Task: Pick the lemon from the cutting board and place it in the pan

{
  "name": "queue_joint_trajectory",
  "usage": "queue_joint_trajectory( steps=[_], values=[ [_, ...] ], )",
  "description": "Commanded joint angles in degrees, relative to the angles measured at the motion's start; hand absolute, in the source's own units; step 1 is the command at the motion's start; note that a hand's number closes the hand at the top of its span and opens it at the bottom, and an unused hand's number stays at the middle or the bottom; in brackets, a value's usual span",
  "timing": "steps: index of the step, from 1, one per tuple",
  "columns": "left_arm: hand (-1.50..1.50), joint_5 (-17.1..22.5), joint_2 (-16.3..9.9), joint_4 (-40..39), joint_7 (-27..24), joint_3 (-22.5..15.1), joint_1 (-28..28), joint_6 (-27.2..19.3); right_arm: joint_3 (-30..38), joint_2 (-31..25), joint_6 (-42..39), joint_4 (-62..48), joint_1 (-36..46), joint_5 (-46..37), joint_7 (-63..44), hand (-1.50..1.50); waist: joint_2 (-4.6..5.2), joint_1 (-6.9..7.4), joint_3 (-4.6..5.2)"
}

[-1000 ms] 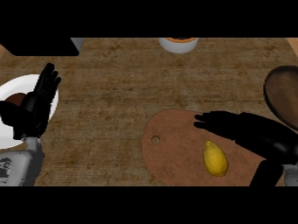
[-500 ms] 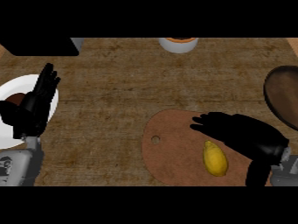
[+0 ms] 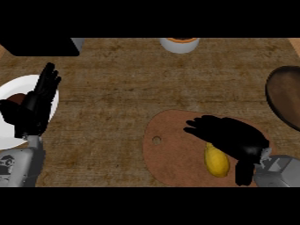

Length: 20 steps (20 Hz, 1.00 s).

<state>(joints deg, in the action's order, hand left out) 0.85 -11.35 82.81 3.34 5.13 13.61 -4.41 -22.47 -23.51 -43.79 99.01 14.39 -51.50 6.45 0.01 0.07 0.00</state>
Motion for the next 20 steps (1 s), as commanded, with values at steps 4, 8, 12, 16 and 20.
queue_joint_trajectory(
  steps=[4, 8, 12, 16, 20],
  values=[
    [0.00, -0.18, 0.84, -0.16, -0.38, 0.51, -0.69, 0.76, 0.79, -1.44, 2.02, -5.44, -0.01, -5.24, 6.43, -1.50, -0.01, -0.03, 0.00],
    [0.00, -1.32, 0.64, 3.61, 2.53, 0.04, -1.08, 0.05, -1.16, 2.91, 2.07, -10.43, 1.28, -7.86, 4.88, -1.50, 0.00, 0.14, -0.01],
    [0.00, 0.28, -0.51, 4.19, 2.65, 1.92, -1.87, 1.82, -3.44, 0.60, 6.00, -9.18, -4.05, -10.47, 9.43, 1.50, -0.02, -0.03, -0.01],
    [0.00, -1.42, 1.24, 1.62, 1.77, 0.52, -0.28, 0.37, -6.27, -0.52, 6.53, -6.94, -3.69, -11.82, 13.48, 1.50, -0.03, -0.15, 0.00],
    [0.00, 0.30, 0.35, 2.13, -1.05, 1.71, -2.84, 3.75, -2.85, 1.85, 5.07, -7.77, -1.47, -12.70, 14.36, 1.50, -0.03, -0.01, 0.00]
  ],
)
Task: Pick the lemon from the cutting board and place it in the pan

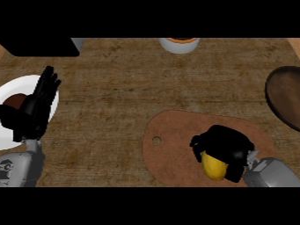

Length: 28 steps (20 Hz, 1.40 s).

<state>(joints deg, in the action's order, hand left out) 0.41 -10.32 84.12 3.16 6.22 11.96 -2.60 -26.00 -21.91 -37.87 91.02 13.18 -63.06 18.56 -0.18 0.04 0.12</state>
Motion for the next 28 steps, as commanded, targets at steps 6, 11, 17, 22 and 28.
queue_joint_trajectory(
  steps=[6, 11, 17, 22, 28],
  values=[
    [0.00, -0.23, -0.05, 0.88, 0.98, 0.55, 0.29, -0.64, 16.61, 14.05, -0.05, -7.66, -0.18, -0.33, -23.85, 1.50, 0.24, -1.25, -0.02],
    [0.00, -0.38, -0.06, 1.07, 0.92, 0.18, -0.01, -0.35, 25.90, 21.57, 9.78, -8.41, 2.07, -1.46, -44.93, 1.50, 0.35, -0.32, -0.09],
    [0.00, -0.76, 0.92, 0.10, 1.79, -0.92, 2.33, -0.61, 20.88, 21.83, 26.22, -3.24, 12.46, -9.44, -61.65, 1.50, 0.12, 0.90, -0.08],
    [0.00, -0.49, 0.43, -0.20, 1.04, 0.04, 1.36, -0.43, 17.79, 21.89, 33.93, -2.43, 17.05, -11.92, -71.12, 1.50, 0.14, 0.55, -0.10],
    [0.00, 0.15, -0.80, 2.24, 3.14, 0.70, -0.06, 0.47, 22.40, 21.04, 40.29, -1.93, 19.42, -14.07, -72.36, 1.50, 0.06, 0.25, -0.14]
  ],
)
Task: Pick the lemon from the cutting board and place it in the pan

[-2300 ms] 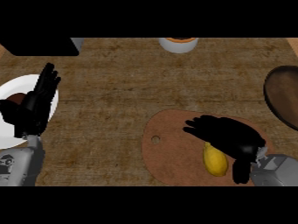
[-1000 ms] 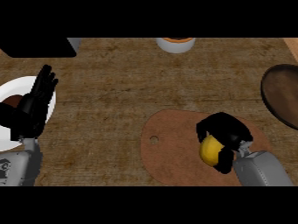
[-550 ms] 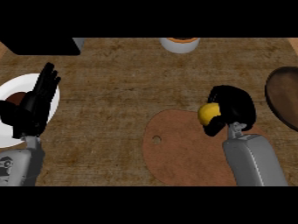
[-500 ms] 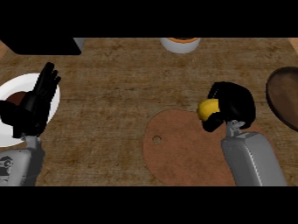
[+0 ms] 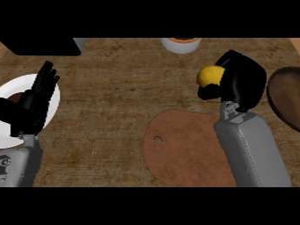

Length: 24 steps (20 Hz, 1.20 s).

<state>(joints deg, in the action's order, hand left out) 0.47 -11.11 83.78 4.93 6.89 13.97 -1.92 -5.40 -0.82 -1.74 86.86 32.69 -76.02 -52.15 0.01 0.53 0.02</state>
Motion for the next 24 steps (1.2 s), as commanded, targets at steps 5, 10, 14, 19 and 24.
queue_joint_trajectory(
  steps=[5, 10, 14, 19, 24],
  values=[
    [0.00, -1.69, 1.15, 3.66, 0.81, -1.12, -2.73, -1.91, 13.24, -5.39, 10.89, 2.86, 0.42, 9.34, 5.71, 1.50, -0.10, -0.37, -0.09],
    [0.00, -1.60, 0.99, 2.23, -0.02, -0.71, -2.15, -1.30, 20.91, -12.68, 13.77, -4.92, -0.92, 15.69, 13.62, 1.50, 0.09, -0.37, -0.05],
    [0.00, -1.74, 1.62, 0.12, 1.55, -0.58, 1.86, -2.49, 27.51, -19.46, 17.82, -13.27, -1.64, 19.12, 20.58, 1.50, 0.25, -0.45, -0.07],
    [0.00, -0.49, 0.09, 1.93, 2.51, 0.12, 1.08, -0.60, 31.28, -28.69, 21.58, -26.20, -4.29, 18.71, 31.24, 1.50, 0.45, 0.15, -0.13],
    [0.00, -0.19, 1.01, -0.45, -0.85, 0.00, 0.47, 0.16, 34.63, -31.42, 31.90, -45.86, -0.08, 19.85, 40.13, 1.50, 0.73, 0.94, -0.17]
  ],
)
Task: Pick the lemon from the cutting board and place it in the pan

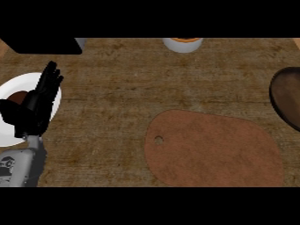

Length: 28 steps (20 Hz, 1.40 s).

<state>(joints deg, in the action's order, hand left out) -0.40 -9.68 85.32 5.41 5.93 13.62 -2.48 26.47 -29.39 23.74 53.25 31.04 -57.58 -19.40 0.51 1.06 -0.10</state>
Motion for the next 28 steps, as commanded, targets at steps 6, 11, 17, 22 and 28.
queue_joint_trajectory(
  steps=[6, 11, 17, 22, 28],
  values=[
    [0.00, -0.36, 0.41, -0.18, -1.19, -0.75, 0.89, 0.45, 7.43, -5.85, 12.52, -27.74, 5.31, 4.79, 15.60, 1.50, 0.78, 1.96, -0.24],
    [0.00, 0.20, 1.11, 1.23, -0.87, -0.97, -0.23, 0.44, 13.84, -7.98, -0.79, -32.38, 6.65, 15.03, 20.91, -1.50, 0.61, 1.74, -0.38],
    [0.00, 0.38, 0.48, -1.29, -2.65, -0.28, -0.85, 1.41, 16.73, -7.87, -6.36, -37.99, 6.76, 19.16, 29.26, -1.50, 0.88, 1.89, -0.29],
    [0.00, 0.24, 1.32, -0.73, -1.94, -0.42, -0.72, 0.45, 21.07, -7.10, -1.52, -36.36, 5.51, 24.01, 39.01, -1.50, 0.45, 1.02, -0.25],
    [0.00, 2.30, -2.31, -0.30, 0.31, 2.57, 0.04, 2.64, 28.54, -4.70, -3.08, -33.21, 2.23, 34.22, 50.18, -1.50, -0.33, -0.58, -0.05]
  ],
)
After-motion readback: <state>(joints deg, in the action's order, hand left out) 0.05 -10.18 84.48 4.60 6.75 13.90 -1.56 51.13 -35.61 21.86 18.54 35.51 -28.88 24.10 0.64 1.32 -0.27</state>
